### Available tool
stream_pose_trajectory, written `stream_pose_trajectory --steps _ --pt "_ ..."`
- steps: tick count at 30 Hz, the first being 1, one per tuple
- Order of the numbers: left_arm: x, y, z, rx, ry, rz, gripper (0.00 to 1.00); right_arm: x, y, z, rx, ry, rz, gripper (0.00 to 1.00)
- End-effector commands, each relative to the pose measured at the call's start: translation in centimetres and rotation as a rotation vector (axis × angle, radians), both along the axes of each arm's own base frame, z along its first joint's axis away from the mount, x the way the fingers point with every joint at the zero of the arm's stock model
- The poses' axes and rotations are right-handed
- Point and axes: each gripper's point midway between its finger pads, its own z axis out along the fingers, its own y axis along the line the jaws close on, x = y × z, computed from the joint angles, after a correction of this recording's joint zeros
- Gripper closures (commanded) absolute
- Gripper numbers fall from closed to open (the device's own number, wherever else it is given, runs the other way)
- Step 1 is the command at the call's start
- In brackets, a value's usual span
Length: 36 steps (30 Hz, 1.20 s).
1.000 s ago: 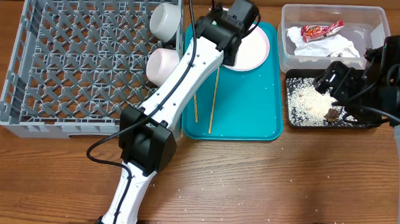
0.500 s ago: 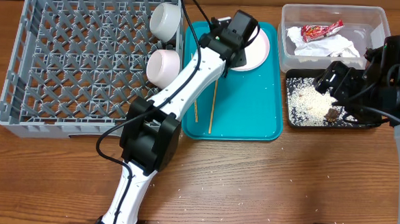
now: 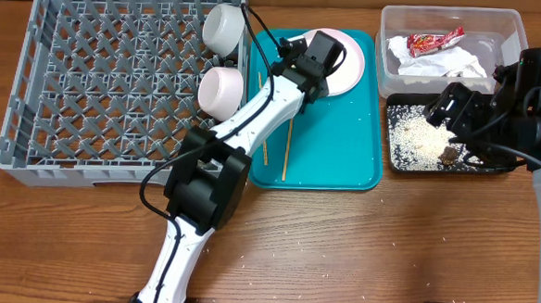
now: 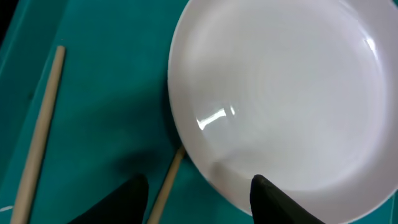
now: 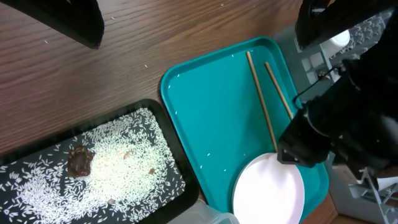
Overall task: Sort waste into correct bins and load items into the dishwasher
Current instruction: 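Reach the left gripper to the white plate and grasp its edge, then lift the white plate off the teal tray toward the rack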
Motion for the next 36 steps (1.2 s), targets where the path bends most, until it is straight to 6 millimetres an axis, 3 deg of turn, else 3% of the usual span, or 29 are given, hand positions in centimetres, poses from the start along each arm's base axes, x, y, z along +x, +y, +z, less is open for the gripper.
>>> stream_pose_trajectory --steps 1,7,13,15,21,26,31,36 --pt "-0.1 -0.2 -3.4 0.003 0.032 0.031 0.48 0.2 -0.2 0.5 -0.012 -0.019 -0.003 0.00" --pt "0.4 -1.3 -3.9 -0.014 0.003 0.019 0.49 0.2 -0.2 0.5 -0.012 -0.019 -0.003 0.00" --pt "0.0 -1.0 -4.4 -0.001 0.022 0.019 0.56 0.2 -0.2 0.5 -0.012 -0.019 -0.003 0.00" --pt "-0.5 -0.7 -4.7 0.014 0.045 0.019 0.57 0.2 -0.2 0.5 -0.012 -0.019 -0.003 0.00" --pt "-4.4 -1.0 -6.6 -0.028 0.250 -0.037 0.63 0.2 -0.2 0.5 -0.012 -0.019 -0.003 0.00" --pt "-5.1 -0.9 -6.8 -0.025 0.284 -0.043 0.70 0.2 -0.2 0.5 -0.012 -0.019 -0.003 0.00" --pt "-3.3 -0.4 -5.0 -0.024 0.236 -0.074 0.69 0.2 -0.2 0.5 -0.012 -0.019 -0.003 0.00" --pt "-1.0 2.7 -4.4 0.000 0.191 0.000 0.66 0.2 -0.2 0.5 -0.012 -0.019 -0.003 0.00"
